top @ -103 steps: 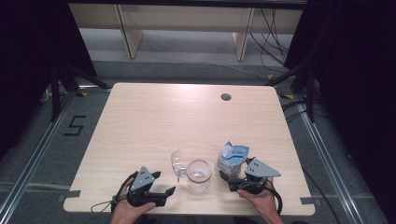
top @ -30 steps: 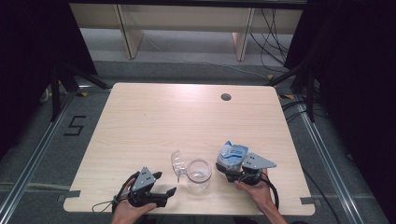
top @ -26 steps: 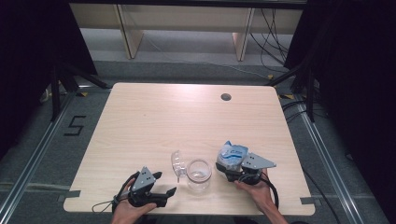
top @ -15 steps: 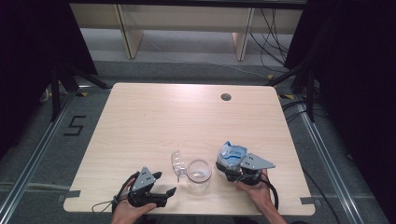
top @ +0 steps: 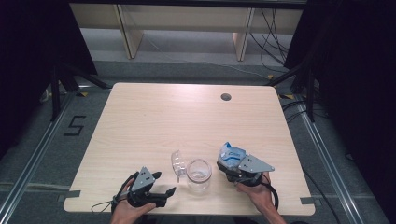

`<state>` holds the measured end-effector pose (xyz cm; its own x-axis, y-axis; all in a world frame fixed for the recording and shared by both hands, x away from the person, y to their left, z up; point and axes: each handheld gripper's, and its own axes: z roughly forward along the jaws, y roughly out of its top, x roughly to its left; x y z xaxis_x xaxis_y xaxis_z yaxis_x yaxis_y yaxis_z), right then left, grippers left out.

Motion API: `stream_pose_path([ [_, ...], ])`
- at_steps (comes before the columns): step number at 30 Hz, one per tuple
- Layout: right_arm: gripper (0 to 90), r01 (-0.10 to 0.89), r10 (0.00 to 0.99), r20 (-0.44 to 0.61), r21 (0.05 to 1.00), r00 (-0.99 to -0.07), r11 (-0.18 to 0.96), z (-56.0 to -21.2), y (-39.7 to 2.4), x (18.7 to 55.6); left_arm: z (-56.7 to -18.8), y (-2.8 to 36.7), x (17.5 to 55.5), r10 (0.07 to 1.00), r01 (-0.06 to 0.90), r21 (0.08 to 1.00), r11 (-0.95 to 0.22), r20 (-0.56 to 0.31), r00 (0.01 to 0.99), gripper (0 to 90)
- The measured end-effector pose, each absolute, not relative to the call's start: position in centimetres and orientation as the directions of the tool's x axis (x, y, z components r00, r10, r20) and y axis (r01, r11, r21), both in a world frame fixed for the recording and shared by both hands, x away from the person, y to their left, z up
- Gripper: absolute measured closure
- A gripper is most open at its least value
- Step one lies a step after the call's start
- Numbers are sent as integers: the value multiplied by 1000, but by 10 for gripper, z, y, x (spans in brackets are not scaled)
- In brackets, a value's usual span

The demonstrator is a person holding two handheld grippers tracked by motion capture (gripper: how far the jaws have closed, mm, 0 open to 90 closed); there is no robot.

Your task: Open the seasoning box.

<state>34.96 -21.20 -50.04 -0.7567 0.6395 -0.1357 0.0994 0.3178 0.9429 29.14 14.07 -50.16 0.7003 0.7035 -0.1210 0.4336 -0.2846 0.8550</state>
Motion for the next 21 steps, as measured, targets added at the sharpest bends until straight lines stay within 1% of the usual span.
stream_pose_path([
  [1,494,79,644,-161,942,-748,327,-500,-212,350,-501,141,291,705,434,855,-284,-121,699,219],
  [3,494,76,651,-171,940,-739,333,-498,-212,349,-502,141,291,704,434,854,-285,-121,700,218],
  [4,494,58,642,-205,930,-739,364,-495,-213,348,-502,141,291,706,440,853,-280,-128,697,217],
  [5,494,68,636,-193,930,-748,362,-494,-213,346,-502,140,290,708,449,852,-269,-141,692,216],
  [7,494,63,638,-196,931,-745,360,-493,-213,346,-503,141,291,701,439,856,-274,-135,701,214],
  [9,494,55,640,-222,922,-736,382,-491,-214,344,-503,140,288,706,458,847,-270,-150,693,209],
  [10,494,51,638,-234,918,-734,394,-489,-214,343,-503,141,288,704,453,846,-282,-138,696,204],
  [11,494,21,638,-281,906,-717,422,-487,-215,344,-503,141,286,700,454,844,-285,-140,700,202],
  [12,494,26,639,-271,910,-720,415,-486,-215,342,-503,141,285,702,460,844,-275,-151,696,202],
  [14,494,19,637,-285,905,-717,426,-486,-215,342,-503,141,284,706,458,843,-281,-142,694,202],
  [15,494,3,629,-316,892,-711,453,-485,-215,342,-502,142,284,697,446,846,-293,-130,705,202],
  [18,495,-28,618,-365,874,-696,485,-482,-215,340,-503,142,283,699,448,844,-295,-129,704,201],
  [21,495,-39,609,-388,862,-692,505,-481,-214,338,-504,140,283,700,451,842,-295,-130,702,201],
])
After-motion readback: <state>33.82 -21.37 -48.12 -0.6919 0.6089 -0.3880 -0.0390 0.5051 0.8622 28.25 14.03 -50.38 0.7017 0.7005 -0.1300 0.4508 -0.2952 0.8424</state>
